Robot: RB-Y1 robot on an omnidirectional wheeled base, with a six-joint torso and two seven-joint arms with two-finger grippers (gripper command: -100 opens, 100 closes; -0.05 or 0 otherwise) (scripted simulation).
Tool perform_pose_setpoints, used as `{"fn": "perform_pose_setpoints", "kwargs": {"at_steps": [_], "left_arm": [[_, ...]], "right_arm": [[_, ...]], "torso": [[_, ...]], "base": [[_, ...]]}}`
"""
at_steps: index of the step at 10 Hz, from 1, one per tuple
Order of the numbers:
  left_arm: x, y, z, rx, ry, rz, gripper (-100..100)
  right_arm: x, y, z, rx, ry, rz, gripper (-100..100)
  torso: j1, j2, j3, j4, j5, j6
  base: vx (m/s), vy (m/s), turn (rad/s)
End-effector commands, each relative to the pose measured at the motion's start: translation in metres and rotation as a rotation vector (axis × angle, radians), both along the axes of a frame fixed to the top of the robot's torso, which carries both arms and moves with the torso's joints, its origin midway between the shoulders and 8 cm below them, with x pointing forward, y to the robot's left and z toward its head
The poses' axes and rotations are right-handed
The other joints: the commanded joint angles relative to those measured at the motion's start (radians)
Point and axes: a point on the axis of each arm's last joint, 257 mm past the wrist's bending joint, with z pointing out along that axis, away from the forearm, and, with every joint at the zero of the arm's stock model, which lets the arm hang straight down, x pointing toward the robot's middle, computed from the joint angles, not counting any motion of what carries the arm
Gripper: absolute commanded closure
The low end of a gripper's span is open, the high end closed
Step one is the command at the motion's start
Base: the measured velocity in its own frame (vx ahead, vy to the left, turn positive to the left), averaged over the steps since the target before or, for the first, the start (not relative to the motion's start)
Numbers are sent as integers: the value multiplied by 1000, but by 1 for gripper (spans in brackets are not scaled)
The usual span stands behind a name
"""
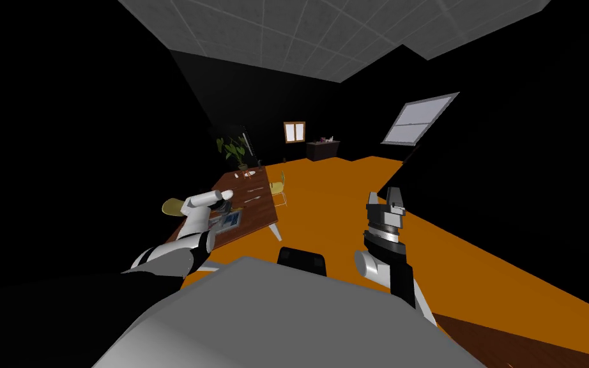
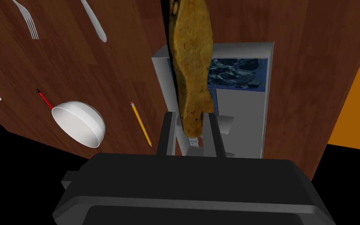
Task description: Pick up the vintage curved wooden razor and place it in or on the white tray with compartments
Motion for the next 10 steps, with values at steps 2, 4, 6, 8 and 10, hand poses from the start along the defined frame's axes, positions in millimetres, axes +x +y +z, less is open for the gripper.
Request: {"fn": "perform_pose_setpoints", "kwargs": {"at_steps": [2,4,6,8,10], "left_arm": [[0,-12,-12,-15,2,-8,100],[-1,-22,-22,-28,4,-13,100],[-3,-32,-32,-43,6,-19,100],[-5,-47,-44,-64,7,-24,100],[-7,-58,-54,-81,8,-28,100]], "right_arm": [[0,0,0,0,0,0,0],[0,0,0,0,0,0,0],[0,0,0,0,0,0,0],[0,0,0,0,0,0,0],[0,0,0,0,0,0,0]], "torso": [[1,-1,-1,0,0,0],[-1,-4,-2,-1,0,1],[-3,-2,-1,0,0,1],[-2,-4,-2,0,0,1],[-1,-4,-2,-1,0,1]], "base": [[-59,234,1],[-56,201,9],[-86,193,16],[-41,228,31],[-31,223,29]]}}
